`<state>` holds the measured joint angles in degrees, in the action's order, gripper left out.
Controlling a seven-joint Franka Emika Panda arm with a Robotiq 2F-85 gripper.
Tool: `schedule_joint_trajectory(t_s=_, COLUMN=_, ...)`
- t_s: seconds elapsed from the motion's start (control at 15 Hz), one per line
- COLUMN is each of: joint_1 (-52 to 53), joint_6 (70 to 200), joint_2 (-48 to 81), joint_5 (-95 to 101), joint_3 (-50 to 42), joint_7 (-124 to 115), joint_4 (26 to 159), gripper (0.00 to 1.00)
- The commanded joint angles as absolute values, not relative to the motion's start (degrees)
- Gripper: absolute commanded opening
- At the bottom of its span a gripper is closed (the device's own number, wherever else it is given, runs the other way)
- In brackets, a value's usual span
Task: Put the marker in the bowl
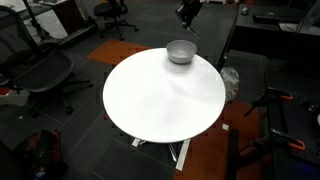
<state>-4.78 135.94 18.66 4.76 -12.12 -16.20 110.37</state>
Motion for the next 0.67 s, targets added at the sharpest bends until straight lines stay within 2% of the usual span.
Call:
schedule_joint_trajectory(t_s=0.0, joint_1=-5.49, joint_6=131.99, joint_2=24.18, joint_5=4.64, joint_3=-12.06, joint_7=-17.93, joint_4=103.59, gripper=0.05)
schedule_joint_trajectory(t_s=0.6, joint_1=-7.37, joint_6=133.79, joint_2=33.45, joint_5=2.46, joint_3=-11.99, joint_7=-17.59, joint_4=96.42, gripper=0.05)
